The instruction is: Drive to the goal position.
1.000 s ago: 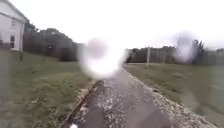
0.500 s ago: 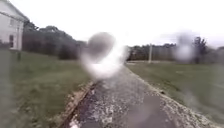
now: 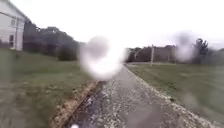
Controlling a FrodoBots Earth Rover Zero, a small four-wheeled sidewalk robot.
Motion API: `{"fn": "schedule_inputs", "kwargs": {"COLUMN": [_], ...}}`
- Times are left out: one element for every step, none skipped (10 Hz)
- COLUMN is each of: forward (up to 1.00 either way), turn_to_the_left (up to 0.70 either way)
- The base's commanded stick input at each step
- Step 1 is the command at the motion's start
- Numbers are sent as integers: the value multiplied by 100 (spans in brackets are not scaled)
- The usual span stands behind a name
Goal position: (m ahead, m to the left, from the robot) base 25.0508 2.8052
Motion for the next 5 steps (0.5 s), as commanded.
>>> {"fn": "schedule_inputs", "kwargs": {"forward": [70,70,70,70,70], "turn_to_the_left": [0,0,0,0,0]}}
